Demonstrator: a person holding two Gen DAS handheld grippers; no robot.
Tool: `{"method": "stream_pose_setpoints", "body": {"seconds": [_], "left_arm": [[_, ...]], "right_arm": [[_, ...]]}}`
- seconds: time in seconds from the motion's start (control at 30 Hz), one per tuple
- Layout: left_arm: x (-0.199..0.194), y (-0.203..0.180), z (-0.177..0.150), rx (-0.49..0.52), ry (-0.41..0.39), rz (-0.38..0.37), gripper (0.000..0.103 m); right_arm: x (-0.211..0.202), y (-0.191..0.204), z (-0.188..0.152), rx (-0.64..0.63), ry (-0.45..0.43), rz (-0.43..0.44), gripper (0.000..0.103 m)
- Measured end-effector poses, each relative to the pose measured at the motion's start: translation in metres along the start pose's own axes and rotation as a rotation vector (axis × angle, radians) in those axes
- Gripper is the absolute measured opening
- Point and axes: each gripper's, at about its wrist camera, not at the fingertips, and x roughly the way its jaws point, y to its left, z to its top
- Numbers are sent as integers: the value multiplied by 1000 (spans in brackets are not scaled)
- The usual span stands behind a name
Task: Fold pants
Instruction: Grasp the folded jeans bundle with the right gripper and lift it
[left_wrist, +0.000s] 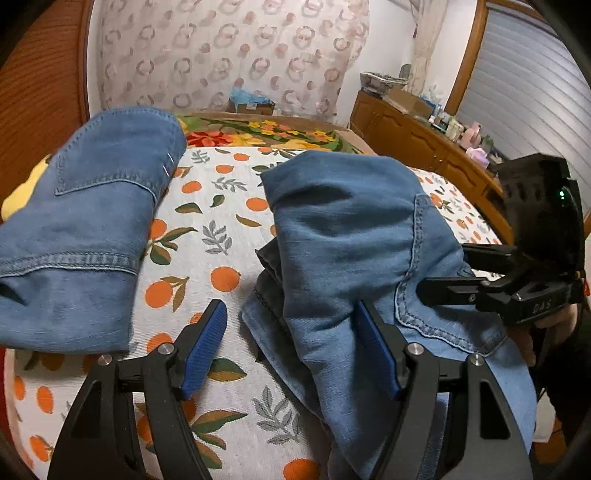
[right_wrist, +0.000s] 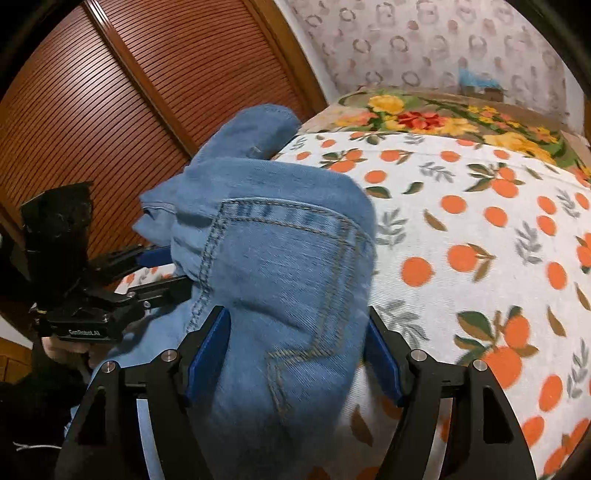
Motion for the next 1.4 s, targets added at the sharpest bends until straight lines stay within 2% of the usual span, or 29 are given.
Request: {"method": "stream_pose_setpoints", "body": {"seconds": [0.07,0.17,0.2,0.3,0.4,0.67,0.87,1.03,1.1,1.13,1.2,1.23,1.3,1.4], "left_arm": [[-1,0,0,-5,-8,5,73],[-6,1,-1,-25,-23,-15,69],[-10,0,-1,-33,-37,-20,68],[-24,1,4,-41,-82,-10,68],[-46,6,13,-70,-161,-9,68],[-116,35,46,-127,-377,59,68],[-176,63,64,-138,-523,175,68],[-219,86,77,-139,-615,280,68],[-226,94,81,-130,-627,324,68],[-227,99,83,-128,-626,339,68],[-217,112,89,-131,-601,361,68],[-209,118,89,-132,-578,369,68],[-185,132,94,-140,-511,387,68],[-128,155,88,-164,-351,380,68]], "right_arm": [[5,4,6,-13,12,23,58],[-3,7,16,-30,-14,71,28],[-8,12,20,-44,-24,92,24],[-19,38,32,-132,-48,69,22],[-31,60,50,-173,-85,64,22],[-42,107,110,-265,-170,118,21],[-28,148,155,-332,-226,164,21],[2,172,193,-343,-246,273,21],[21,169,210,-294,-262,348,21],[40,152,217,-260,-273,376,21],[69,130,225,-198,-305,384,22],[89,115,226,-163,-306,367,22],[141,80,226,-85,-252,300,22],[216,23,212,-9,-109,107,23]]}}
